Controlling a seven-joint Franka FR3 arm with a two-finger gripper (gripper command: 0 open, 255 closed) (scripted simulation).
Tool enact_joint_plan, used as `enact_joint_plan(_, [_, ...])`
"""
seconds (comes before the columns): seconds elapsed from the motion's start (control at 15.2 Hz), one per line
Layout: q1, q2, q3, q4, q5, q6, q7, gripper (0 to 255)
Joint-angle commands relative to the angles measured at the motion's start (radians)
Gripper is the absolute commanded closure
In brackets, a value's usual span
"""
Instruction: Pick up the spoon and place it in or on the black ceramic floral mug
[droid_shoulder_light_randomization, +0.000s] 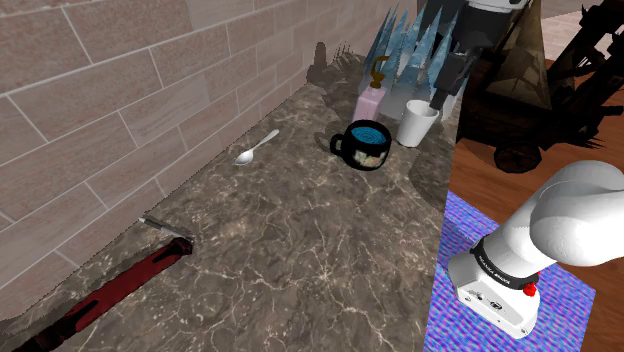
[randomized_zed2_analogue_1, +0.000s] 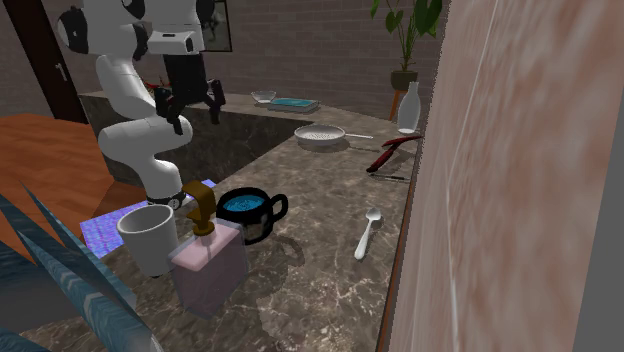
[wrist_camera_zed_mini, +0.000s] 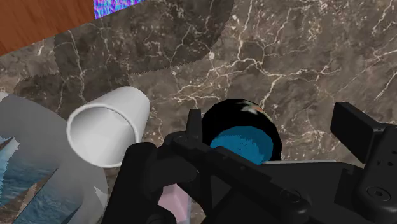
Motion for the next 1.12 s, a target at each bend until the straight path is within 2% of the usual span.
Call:
enact_joint_plan(0.0, [0.000,0.000,0.000,0.000,0.000,0.000,0.000,0])
enact_joint_plan(0.59, [0.040,0.243,0.116,0.022,0.044,0.276,0.068,0])
enact_joint_plan(1.06, [0.054,0.473,0.204,0.112,0.024,0.456,0.135,0])
